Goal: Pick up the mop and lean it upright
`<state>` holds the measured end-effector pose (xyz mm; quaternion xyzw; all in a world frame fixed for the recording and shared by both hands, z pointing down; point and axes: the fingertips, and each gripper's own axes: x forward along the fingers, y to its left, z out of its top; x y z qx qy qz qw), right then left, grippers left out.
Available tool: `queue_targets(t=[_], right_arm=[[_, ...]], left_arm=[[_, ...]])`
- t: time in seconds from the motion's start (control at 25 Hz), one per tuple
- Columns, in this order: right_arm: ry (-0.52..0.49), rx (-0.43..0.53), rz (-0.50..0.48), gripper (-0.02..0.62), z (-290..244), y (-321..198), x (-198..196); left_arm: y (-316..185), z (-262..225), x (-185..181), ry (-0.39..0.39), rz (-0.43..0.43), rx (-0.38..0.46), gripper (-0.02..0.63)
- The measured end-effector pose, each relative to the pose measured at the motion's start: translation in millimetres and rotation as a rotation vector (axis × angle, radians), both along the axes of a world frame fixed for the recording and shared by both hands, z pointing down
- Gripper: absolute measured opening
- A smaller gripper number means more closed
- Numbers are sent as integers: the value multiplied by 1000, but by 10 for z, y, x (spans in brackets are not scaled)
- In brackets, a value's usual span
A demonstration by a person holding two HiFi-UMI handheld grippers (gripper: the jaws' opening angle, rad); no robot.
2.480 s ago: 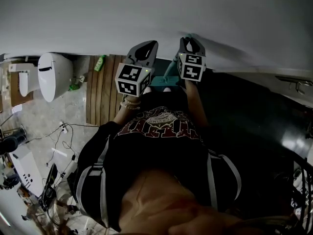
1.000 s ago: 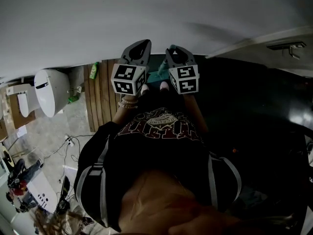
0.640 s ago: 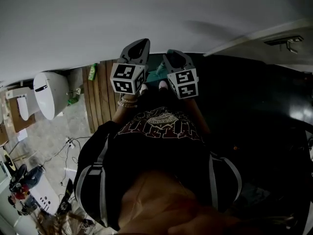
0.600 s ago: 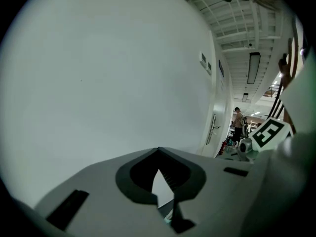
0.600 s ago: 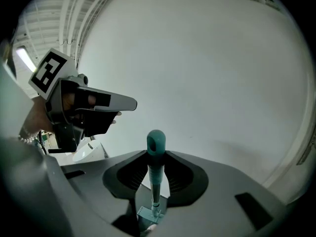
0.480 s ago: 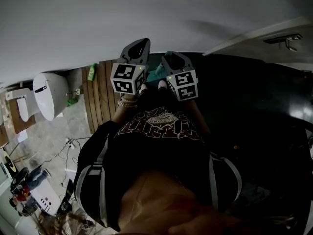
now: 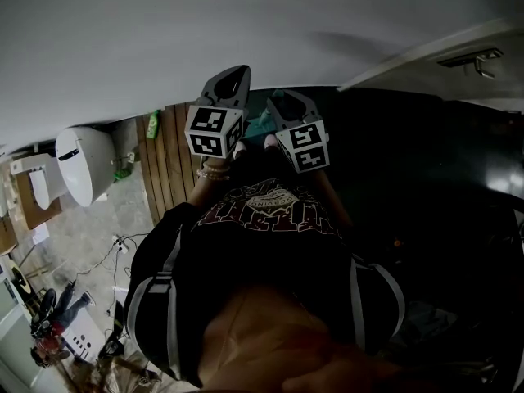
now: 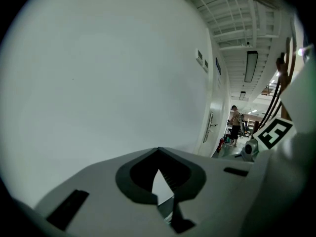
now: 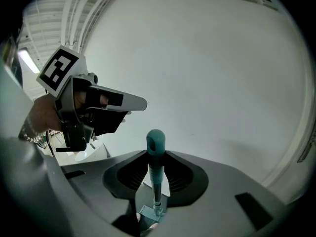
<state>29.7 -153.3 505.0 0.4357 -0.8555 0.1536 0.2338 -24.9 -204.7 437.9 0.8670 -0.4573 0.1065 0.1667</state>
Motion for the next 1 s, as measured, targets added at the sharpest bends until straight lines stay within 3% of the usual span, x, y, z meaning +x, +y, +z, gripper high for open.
queue_targets(t=[1.0], right_arm=[[-9,-8,-26,115,45,-72,-7]], left_arm=[[-9,-4,-15,9,-31,27,46]])
